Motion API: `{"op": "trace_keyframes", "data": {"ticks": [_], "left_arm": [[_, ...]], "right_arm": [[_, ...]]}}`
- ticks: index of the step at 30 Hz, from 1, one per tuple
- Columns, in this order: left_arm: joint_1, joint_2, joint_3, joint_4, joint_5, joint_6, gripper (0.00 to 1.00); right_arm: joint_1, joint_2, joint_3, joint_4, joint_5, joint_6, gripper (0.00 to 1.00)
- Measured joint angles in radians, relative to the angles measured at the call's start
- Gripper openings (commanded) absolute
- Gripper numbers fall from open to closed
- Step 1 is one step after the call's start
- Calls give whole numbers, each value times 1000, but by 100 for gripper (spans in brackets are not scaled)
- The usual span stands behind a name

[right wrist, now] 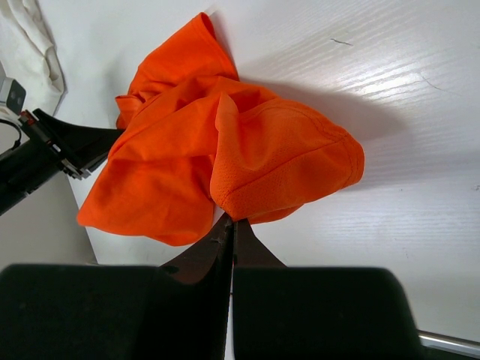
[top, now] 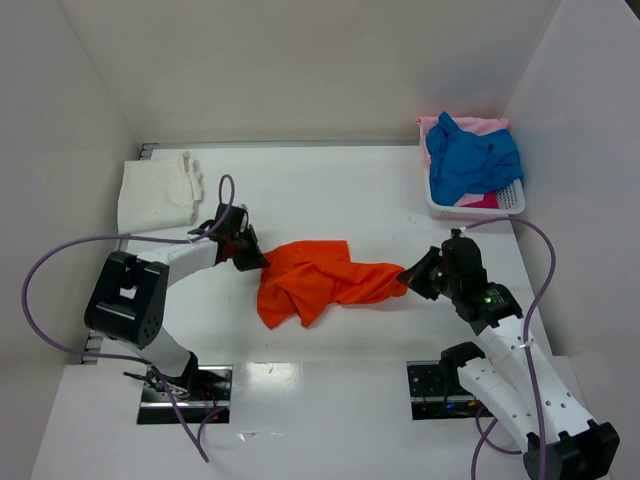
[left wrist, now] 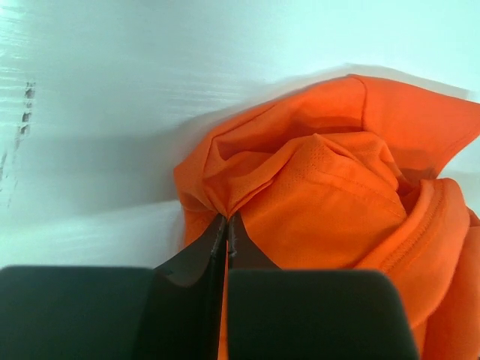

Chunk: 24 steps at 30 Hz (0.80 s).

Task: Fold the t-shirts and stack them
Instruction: Flatten out the tshirt

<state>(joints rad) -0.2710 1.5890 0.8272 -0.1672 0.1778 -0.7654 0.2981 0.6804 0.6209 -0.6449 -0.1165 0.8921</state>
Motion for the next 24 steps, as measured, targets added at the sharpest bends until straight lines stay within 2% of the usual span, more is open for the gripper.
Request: {"op": "trace_keyframes", "data": {"ticks": [7, 13, 15, 19, 24], "left_arm": [[42, -144, 79, -92, -26, 24, 0], [246, -317, 268, -158, -25, 102, 0], [277, -340, 344, -177, -42, 130, 0], [271, -347, 436, -200, -47, 173, 0], [268, -347, 461, -234, -59, 202, 0]], "right_arm": [[0, 2, 2, 0, 0, 0, 0], [0, 19, 15, 4, 0, 0, 0], [0, 28, 33, 14, 0, -2, 0], [0, 51, 69, 33, 6, -10, 0], [-1, 85, 128, 63, 21, -32, 0]]}}
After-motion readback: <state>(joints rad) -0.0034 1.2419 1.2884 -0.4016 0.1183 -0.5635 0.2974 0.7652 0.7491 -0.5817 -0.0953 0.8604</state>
